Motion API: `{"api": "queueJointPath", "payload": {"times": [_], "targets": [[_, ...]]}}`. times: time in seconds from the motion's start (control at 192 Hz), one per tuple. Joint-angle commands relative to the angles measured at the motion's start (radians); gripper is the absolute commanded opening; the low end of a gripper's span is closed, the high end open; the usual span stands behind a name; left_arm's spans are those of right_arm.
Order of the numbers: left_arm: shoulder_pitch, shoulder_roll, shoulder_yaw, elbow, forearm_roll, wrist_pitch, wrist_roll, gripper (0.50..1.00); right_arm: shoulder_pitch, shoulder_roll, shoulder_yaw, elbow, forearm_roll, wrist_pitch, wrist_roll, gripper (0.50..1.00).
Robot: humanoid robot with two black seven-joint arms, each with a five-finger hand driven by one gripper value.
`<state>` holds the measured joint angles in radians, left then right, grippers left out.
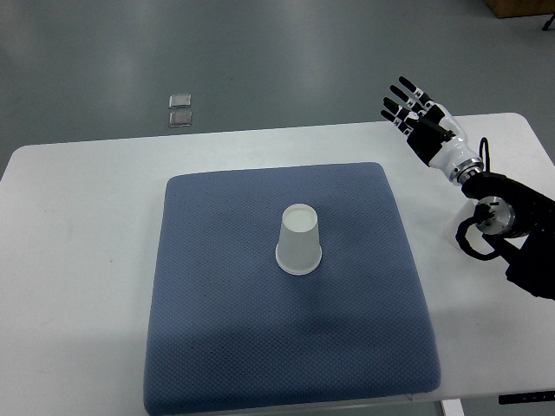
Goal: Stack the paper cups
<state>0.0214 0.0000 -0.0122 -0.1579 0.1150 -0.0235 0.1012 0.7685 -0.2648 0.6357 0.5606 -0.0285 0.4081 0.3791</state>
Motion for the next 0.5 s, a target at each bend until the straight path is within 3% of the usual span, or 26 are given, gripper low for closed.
{"api": "queueJointPath", "payload": {"times": [0.0,0.208,0.302,0.495], "targets": [[0.0,0.0,0.0,0.0,0.0,0.001,0.0,1.0,0.021,-0.037,-0.005,-0.001,-0.002,0.092,-0.057,0.924],[0.0,0.0,0.0,0.0,0.0,-0.001,0.0,1.0,0.052,-0.159,-0.01,0.001,-0.176,0.135,-0.074,0.924],[0.0,0.0,0.0,0.0,0.0,-0.001,0.0,1.0,0.055,-0.228,-0.01,0.019,-0.318,0.201,-0.023,0.924],[0.0,0.0,0.0,0.0,0.0,-0.001,0.0,1.0,0.091,-0.312,-0.06,0.041,-0.639,0.203,0.032,0.924]]}}
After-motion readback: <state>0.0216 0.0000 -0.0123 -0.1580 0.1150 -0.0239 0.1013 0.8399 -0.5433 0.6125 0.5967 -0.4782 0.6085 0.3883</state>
